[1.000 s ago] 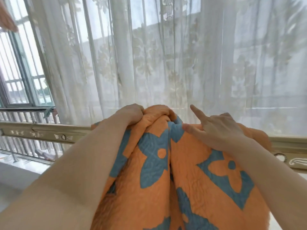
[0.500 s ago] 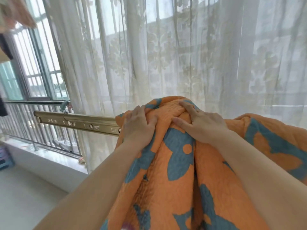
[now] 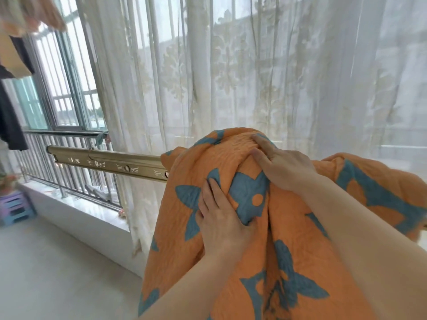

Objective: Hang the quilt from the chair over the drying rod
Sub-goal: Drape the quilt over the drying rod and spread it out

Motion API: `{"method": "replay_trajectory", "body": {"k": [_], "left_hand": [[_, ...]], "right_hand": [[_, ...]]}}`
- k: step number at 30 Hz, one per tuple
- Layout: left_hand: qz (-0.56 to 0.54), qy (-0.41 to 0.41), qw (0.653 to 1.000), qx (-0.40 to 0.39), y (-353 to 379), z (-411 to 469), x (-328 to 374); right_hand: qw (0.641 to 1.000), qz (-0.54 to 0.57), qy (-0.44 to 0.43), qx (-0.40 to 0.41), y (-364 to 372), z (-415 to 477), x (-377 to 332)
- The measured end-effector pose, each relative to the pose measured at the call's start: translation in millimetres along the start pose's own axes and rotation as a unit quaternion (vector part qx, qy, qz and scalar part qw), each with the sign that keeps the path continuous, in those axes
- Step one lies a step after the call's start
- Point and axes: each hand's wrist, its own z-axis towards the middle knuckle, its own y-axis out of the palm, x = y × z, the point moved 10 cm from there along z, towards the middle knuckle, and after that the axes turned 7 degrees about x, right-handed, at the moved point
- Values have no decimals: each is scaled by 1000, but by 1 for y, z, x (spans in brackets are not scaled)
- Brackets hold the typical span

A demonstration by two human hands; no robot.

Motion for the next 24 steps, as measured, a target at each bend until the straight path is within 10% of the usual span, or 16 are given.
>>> {"method": "replay_trajectory", "body": {"k": [13,21,24], "left_hand": [[-1,145,974,172,-118,152,27],[363,217,899,-114,-17,183,7],[320,240,892,-211,12,172,8]], "right_hand": [[996,-73,5,57,-9,-8,14],[994,-65,0,87,-20,-21,24],[996,-48,21,75,-21,-21,24]]}}
